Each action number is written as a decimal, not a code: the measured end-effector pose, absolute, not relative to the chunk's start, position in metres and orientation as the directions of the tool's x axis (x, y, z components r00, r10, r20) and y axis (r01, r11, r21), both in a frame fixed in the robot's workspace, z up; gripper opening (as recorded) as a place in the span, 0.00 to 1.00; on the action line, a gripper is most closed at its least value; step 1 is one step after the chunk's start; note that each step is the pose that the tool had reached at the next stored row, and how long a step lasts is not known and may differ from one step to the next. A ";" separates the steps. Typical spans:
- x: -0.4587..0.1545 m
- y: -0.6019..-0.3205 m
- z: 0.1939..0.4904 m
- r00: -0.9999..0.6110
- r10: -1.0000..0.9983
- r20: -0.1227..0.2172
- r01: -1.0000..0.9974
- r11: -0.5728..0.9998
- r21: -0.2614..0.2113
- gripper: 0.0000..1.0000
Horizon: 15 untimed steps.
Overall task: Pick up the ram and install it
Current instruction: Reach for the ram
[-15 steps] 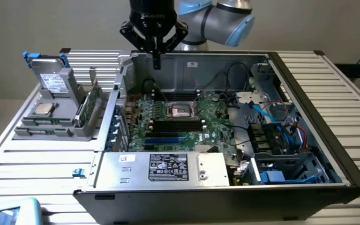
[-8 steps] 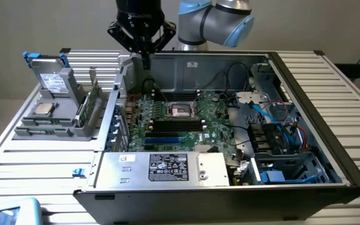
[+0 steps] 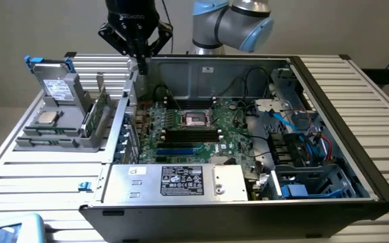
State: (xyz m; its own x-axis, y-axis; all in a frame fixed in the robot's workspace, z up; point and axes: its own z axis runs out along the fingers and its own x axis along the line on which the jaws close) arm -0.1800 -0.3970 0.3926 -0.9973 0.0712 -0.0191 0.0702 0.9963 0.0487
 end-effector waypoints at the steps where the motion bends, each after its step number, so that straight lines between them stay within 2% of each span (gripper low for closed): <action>1: -0.183 -0.397 0.393 -0.997 0.071 -0.019 0.070 0.996 0.049 0.11; 15: -0.244 -0.397 0.393 -0.997 0.071 -0.019 0.070 0.996 0.049 0.11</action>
State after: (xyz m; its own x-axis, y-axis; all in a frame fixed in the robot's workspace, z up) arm -0.2445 -0.3969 0.3926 -0.9973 0.0713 -0.0190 0.0703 0.9963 0.0488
